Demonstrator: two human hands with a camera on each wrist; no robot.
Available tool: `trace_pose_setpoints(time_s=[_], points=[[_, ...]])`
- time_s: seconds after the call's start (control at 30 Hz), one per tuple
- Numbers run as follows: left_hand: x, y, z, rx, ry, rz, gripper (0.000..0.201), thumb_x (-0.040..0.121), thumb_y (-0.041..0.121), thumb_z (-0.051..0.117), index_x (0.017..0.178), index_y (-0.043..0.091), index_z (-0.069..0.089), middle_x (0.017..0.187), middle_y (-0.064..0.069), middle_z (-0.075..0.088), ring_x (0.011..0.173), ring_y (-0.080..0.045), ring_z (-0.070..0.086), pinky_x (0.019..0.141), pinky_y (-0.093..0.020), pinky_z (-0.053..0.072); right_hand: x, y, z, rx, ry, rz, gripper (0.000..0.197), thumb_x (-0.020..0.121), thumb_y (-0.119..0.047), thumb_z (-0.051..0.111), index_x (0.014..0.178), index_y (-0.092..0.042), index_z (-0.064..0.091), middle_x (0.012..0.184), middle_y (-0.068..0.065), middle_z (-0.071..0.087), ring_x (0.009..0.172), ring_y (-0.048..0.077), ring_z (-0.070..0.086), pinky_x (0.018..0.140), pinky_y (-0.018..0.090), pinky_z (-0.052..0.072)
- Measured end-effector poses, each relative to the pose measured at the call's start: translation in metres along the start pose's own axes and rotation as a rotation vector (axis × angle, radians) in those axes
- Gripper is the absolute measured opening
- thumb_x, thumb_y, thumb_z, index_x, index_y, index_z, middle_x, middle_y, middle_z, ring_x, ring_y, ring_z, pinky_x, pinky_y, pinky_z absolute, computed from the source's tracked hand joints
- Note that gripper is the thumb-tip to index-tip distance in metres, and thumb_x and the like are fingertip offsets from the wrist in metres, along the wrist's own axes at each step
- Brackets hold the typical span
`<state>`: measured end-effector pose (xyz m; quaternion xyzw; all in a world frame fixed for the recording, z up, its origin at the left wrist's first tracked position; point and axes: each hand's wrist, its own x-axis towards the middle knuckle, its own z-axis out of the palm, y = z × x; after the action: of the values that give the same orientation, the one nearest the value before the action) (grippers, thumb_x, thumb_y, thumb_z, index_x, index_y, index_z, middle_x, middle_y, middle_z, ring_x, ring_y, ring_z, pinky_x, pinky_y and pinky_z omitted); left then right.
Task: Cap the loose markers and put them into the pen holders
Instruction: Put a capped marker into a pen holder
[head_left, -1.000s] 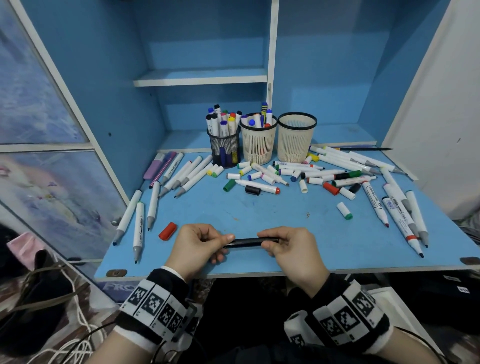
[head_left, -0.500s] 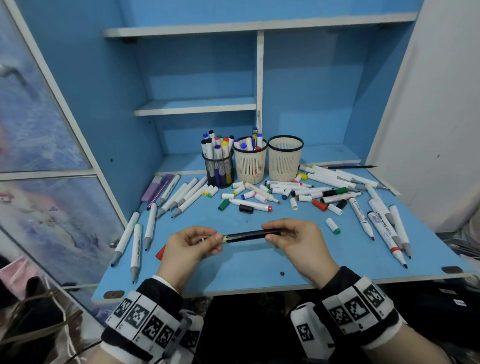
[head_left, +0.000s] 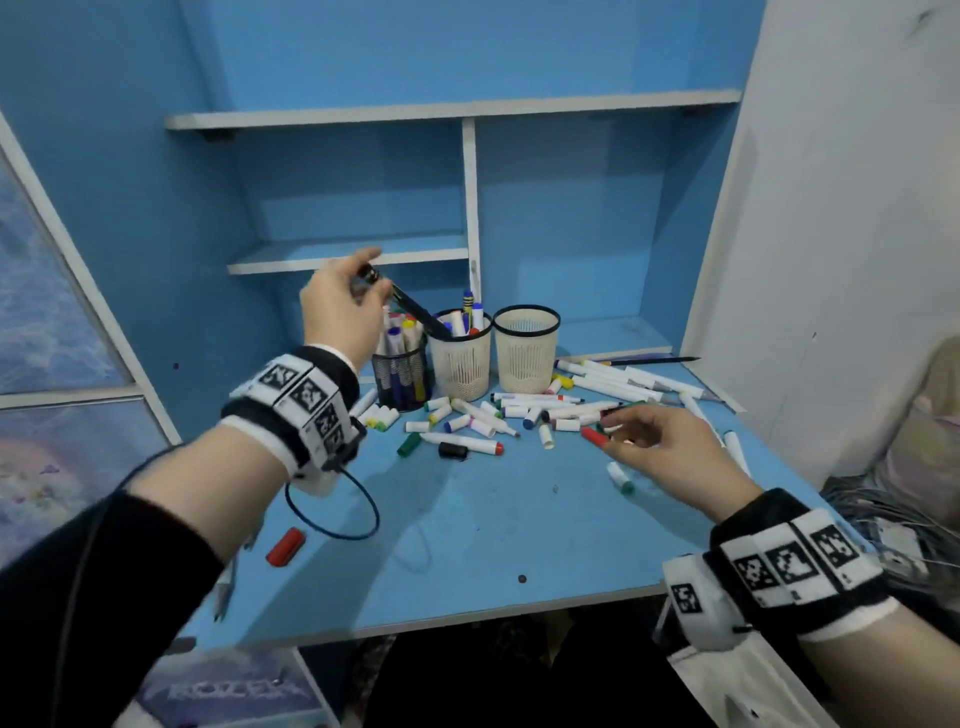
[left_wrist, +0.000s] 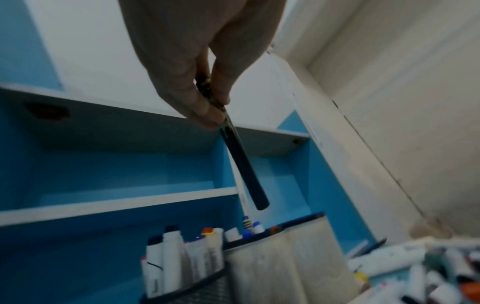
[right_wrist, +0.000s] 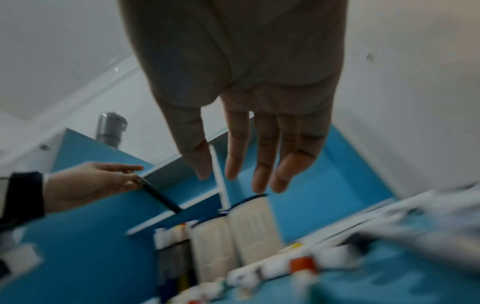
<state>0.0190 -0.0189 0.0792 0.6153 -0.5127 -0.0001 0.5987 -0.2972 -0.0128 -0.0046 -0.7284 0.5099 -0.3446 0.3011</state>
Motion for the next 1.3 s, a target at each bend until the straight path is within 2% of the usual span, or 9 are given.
trace_pose_setpoints(time_s=[0.17, 0.3, 0.47, 0.6, 0.73, 0.93, 1.07, 1.2, 1.3], points=[[0.035, -0.006, 0.027, 0.193, -0.046, 0.172, 0.040, 0.091, 0.007, 0.056, 0.130, 0.015, 0.056, 0.112, -0.014, 0.056, 0.095, -0.023, 0.058, 0.092, -0.024, 0.043, 0.004, 0.045, -0.043, -0.388, 0.034, 0.188, 0.026, 0.083, -0.017, 0.065, 0.108, -0.024, 0.064, 0.100, 0.003, 0.063, 0.085, 0.017, 0.053, 0.073, 0.023, 0.034], [0.053, -0.013, 0.051, 0.270, -0.107, 0.167, 0.041, 0.092, 0.007, 0.054, 0.132, 0.015, 0.054, 0.113, -0.017, 0.056, 0.098, -0.028, 0.057, 0.092, -0.025, 0.041, 0.004, 0.065, -0.065, -0.480, -0.011, 0.327, 0.027, 0.086, -0.015, 0.062, 0.113, -0.016, 0.063, 0.106, 0.009, 0.063, 0.098, 0.025, 0.057, 0.076, 0.025, 0.039], [0.059, -0.024, 0.079, 0.403, -0.278, 0.101, 0.037, 0.094, 0.005, 0.048, 0.130, 0.010, 0.056, 0.120, -0.021, 0.058, 0.109, -0.036, 0.056, 0.096, -0.035, 0.042, 0.002, 0.077, -0.073, -0.607, -0.138, 0.441, 0.033, 0.089, -0.015, 0.055, 0.122, -0.019, 0.061, 0.128, 0.007, 0.057, 0.116, 0.022, 0.053, 0.088, 0.022, 0.038], [0.056, -0.033, 0.091, 0.450, -0.305, 0.098, 0.038, 0.090, 0.004, 0.053, 0.127, 0.012, 0.058, 0.122, -0.017, 0.062, 0.114, -0.033, 0.056, 0.100, -0.037, 0.044, 0.001, 0.082, -0.076, -0.616, -0.150, 0.460, 0.035, 0.090, -0.014, 0.055, 0.124, -0.020, 0.060, 0.129, 0.006, 0.057, 0.115, 0.021, 0.054, 0.091, 0.024, 0.040], [0.056, -0.034, 0.098, 0.512, -0.338, 0.041, 0.025, 0.088, 0.006, 0.058, 0.111, 0.006, 0.067, 0.111, -0.016, 0.068, 0.103, -0.032, 0.062, 0.093, -0.039, 0.049, -0.002, 0.075, -0.075, -0.627, -0.114, 0.356, 0.033, 0.090, -0.018, 0.056, 0.124, -0.019, 0.059, 0.126, 0.005, 0.055, 0.113, 0.022, 0.054, 0.091, 0.026, 0.040], [0.051, -0.031, 0.099, 0.663, -0.451, -0.006, 0.032, 0.091, 0.010, 0.055, 0.122, 0.010, 0.062, 0.120, -0.018, 0.062, 0.105, -0.035, 0.060, 0.088, -0.041, 0.052, -0.003, 0.070, -0.061, -0.600, -0.193, 0.208, 0.033, 0.087, -0.013, 0.058, 0.120, -0.017, 0.061, 0.091, -0.003, 0.056, 0.081, 0.013, 0.050, 0.056, 0.011, 0.034], [0.042, -0.026, 0.097, 0.658, -0.450, 0.084, 0.039, 0.089, 0.011, 0.058, 0.128, 0.012, 0.056, 0.129, -0.016, 0.054, 0.115, -0.035, 0.053, 0.091, -0.042, 0.046, -0.003, 0.067, -0.052, -0.650, -0.251, 0.161, 0.038, 0.084, -0.008, 0.059, 0.121, -0.015, 0.060, 0.093, -0.001, 0.049, 0.081, 0.015, 0.049, 0.053, 0.011, 0.033], [0.019, -0.021, 0.094, 0.468, -0.470, 0.200, 0.024, 0.084, 0.011, 0.061, 0.108, 0.012, 0.068, 0.106, -0.009, 0.063, 0.097, -0.025, 0.060, 0.087, -0.034, 0.048, -0.002, 0.069, -0.045, -0.665, -0.277, 0.156, 0.045, 0.083, -0.011, 0.059, 0.126, -0.024, 0.055, 0.101, 0.002, 0.044, 0.083, 0.017, 0.050, 0.054, 0.011, 0.029], [-0.005, -0.018, 0.091, 0.459, -0.664, 0.210, 0.017, 0.085, 0.009, 0.062, 0.100, 0.010, 0.070, 0.095, -0.004, 0.068, 0.084, -0.014, 0.059, 0.078, -0.022, 0.046, -0.004, 0.069, -0.038, -0.668, -0.222, 0.180, 0.044, 0.085, -0.013, 0.060, 0.126, -0.025, 0.054, 0.102, 0.002, 0.040, 0.081, 0.018, 0.048, 0.063, 0.018, 0.032]])
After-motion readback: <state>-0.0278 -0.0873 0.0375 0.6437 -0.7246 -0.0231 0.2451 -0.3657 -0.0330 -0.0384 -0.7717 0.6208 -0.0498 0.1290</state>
